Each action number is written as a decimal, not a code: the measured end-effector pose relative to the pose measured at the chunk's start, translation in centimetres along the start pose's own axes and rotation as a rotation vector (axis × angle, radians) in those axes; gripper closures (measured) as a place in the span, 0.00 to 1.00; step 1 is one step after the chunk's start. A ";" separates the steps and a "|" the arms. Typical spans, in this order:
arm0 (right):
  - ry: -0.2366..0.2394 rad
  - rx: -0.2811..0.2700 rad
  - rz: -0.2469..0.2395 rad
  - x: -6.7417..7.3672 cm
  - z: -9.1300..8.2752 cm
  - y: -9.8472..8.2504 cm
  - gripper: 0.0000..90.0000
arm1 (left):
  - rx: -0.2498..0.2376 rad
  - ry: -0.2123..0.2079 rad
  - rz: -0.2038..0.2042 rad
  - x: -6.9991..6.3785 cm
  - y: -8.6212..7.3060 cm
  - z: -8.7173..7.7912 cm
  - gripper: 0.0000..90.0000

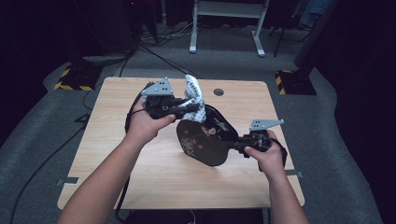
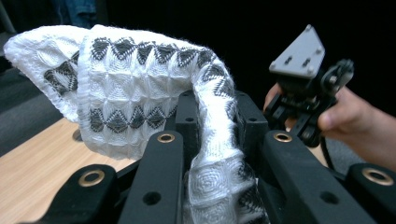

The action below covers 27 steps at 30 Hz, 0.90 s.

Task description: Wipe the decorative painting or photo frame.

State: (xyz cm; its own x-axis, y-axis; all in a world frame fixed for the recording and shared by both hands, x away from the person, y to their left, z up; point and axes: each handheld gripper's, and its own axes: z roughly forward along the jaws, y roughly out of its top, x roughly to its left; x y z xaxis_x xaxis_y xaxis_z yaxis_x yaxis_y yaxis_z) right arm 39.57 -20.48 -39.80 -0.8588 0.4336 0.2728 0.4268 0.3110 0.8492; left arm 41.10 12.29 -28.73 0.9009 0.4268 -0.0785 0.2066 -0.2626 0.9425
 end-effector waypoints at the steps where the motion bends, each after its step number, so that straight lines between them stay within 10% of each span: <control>1: 0.000 0.000 0.000 0.0 0.0 0.0 0.87 | -0.002 -0.002 0.008 -0.1 0.2 0.1 0.85; 19: 0.003 -0.003 0.000 -0.1 0.0 0.0 0.87 | -0.035 -0.028 0.004 -0.2 1.5 2.7 0.84; 27: 0.001 -0.003 -0.002 0.0 0.0 0.0 0.87 | 0.001 0.026 0.016 0.6 0.4 3.3 0.84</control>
State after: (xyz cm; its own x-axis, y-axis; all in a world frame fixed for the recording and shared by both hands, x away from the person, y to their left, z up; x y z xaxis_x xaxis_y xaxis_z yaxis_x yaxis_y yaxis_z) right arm 39.59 -20.50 -39.85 -0.8598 0.4323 0.2719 0.4245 0.3089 0.8511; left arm 42.95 9.56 -29.49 0.8940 0.4447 -0.0554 0.1929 -0.2704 0.9432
